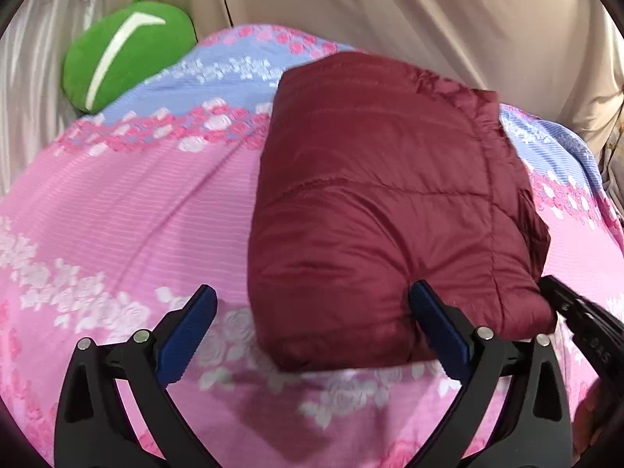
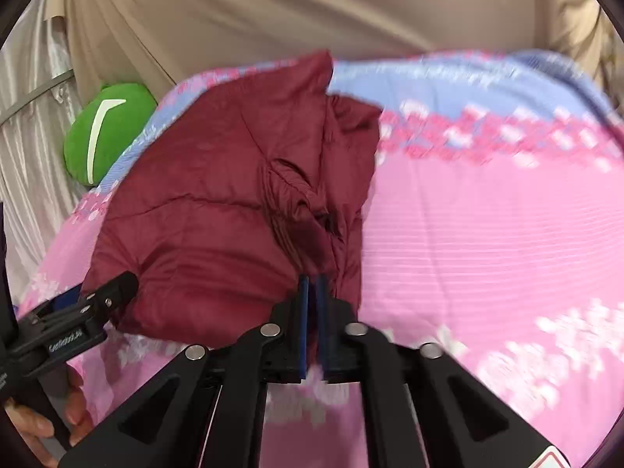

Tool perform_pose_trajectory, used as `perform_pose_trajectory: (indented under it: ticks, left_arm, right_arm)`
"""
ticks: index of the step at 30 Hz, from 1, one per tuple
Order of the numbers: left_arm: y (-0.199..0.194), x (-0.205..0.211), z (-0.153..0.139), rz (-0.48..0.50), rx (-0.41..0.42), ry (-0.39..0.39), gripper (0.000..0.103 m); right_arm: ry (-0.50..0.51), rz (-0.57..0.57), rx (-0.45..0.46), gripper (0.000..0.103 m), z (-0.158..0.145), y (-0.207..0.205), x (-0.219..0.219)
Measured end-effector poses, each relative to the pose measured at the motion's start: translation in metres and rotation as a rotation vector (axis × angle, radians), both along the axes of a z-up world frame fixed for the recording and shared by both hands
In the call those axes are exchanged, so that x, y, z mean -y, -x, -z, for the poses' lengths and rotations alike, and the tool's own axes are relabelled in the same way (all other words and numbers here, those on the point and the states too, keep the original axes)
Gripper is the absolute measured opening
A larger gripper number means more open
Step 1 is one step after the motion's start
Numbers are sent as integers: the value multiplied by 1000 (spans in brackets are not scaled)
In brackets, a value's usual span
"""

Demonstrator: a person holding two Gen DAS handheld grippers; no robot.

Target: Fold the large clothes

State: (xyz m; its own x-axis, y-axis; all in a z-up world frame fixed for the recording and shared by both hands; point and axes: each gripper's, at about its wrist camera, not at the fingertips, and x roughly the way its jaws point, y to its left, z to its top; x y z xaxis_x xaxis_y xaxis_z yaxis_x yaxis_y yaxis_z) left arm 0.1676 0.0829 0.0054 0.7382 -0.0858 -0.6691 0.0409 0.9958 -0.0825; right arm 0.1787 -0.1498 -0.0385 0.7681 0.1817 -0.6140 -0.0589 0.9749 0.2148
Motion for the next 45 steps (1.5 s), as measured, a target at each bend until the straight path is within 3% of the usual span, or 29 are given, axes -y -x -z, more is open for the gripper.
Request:
perform_pose_trajectory:
  ticks: [8,11,15,32,45]
  left_arm:
    - [33,7,4,6,30,-13,97]
    - [44,12,11,-12,30,-46,97]
    - [52,15,15,-10,13,-57,97]
    - [60,38,22,26,-4,-176,97]
    - [59,36,23,12,-9,-170,90]
  right_arm:
    - [94,77,-8,37,8,46,-11]
    - [136,86,-64,50,21,50,-22]
    - [132,105,-53,59,19,58,-25]
    - [147,97,-96,61,27,54,-32]
    - [178,113,-88,61,25,57,-41]
